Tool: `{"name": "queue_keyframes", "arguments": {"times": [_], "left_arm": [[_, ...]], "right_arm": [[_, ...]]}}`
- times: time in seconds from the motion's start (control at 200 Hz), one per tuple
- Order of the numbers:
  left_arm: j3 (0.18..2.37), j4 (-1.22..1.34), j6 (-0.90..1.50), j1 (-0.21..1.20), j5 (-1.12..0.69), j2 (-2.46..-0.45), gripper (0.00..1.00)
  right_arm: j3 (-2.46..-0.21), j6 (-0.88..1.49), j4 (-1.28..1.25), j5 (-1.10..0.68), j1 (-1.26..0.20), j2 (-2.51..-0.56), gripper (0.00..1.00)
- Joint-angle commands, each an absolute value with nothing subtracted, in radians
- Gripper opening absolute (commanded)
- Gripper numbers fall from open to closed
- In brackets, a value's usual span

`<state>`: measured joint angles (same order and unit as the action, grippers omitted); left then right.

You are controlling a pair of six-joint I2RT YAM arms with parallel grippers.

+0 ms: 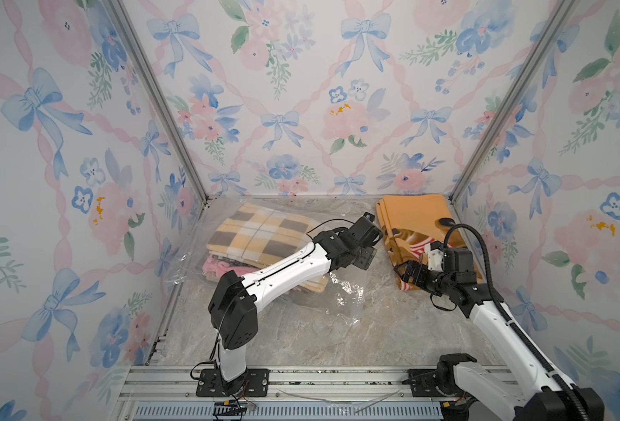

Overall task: Take the blanket out of the vacuum bag
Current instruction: Open the vacuum bag at the center of the board.

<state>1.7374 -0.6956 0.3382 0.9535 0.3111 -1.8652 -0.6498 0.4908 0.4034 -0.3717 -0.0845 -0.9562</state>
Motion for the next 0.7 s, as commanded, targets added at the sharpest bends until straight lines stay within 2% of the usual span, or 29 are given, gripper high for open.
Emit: {"name": "queue_keyframes", "arguments": {"times": [0.0, 0.19, 0.47, 0.565, 0.63, 0.69], "left_arm": [[1.812, -0.803, 0.336, 0.986, 0.33, -1.925, 0.76], [1.947, -0.896, 0.327, 1.04, 0.451, -2.06, 0.76], [2.029, -0.971, 0.259, 1.083, 0.848, -2.206, 0.76], [2.04, -0.969, 0.252, 1.087, 0.925, -2.218, 0.57], [2.052, -0.968, 0.259, 1.087, 0.946, -2.211, 0.3], [2.066, -0.965, 0.272, 1.086, 0.935, -2.198, 0.18]], "right_arm": [[-0.593, 0.549, 0.367, -0.436, -0.075, -0.928, 0.96], [-0.558, 0.568, 0.327, -0.434, -0.071, -0.946, 0.96], [-0.615, 0.541, 0.32, -0.457, -0.093, -1.024, 0.96], [-0.618, 0.549, 0.304, -0.455, -0.116, -1.034, 0.96], [-0.617, 0.559, 0.288, -0.451, -0.138, -1.036, 0.96], [-0.609, 0.577, 0.257, -0.452, -0.159, -1.04, 0.96]]}}
